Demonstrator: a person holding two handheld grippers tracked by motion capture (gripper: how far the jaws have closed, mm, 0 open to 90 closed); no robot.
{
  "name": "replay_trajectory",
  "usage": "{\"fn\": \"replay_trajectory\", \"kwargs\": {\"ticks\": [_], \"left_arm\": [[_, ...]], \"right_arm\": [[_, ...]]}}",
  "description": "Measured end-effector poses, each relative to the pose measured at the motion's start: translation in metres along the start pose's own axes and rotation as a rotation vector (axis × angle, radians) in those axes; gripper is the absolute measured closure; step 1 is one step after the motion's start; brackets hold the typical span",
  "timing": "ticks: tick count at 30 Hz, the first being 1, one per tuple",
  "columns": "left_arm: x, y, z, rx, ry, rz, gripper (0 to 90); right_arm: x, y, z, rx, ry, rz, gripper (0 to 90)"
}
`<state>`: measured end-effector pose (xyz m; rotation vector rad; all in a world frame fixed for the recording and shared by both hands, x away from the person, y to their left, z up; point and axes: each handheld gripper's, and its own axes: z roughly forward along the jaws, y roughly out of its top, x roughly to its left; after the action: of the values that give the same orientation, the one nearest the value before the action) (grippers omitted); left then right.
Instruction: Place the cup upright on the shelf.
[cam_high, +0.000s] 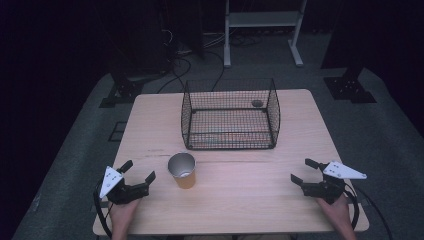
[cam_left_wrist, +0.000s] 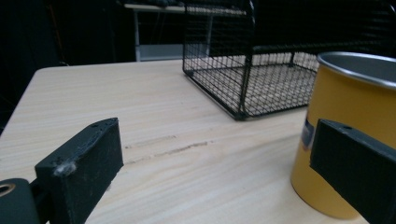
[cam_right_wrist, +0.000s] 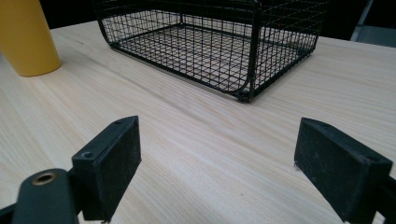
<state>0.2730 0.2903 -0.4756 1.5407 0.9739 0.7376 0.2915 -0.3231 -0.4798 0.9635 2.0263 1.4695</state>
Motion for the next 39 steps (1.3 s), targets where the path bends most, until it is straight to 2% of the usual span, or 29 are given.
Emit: {"fn": "replay_trajectory", "kwargs": {"ticks": [19,36,39], "left_arm": [[-0.023,0.003,0.009,0.006,-0.114,0.062,1.8],[-0.035,0.004,0.011,0.011,-0.18,0.085,0.0],[-0.037,0.004,0.013,0.011,-0.205,0.083,0.0]], "right_arm": [[0.001,0.0,0.0,0.005,-0.006,-0.007,13.6],[0.002,0.001,0.001,0.015,-0.006,-0.011,13.6],[0.002,0.001,0.001,0.016,-0.006,-0.012,13.6]]}}
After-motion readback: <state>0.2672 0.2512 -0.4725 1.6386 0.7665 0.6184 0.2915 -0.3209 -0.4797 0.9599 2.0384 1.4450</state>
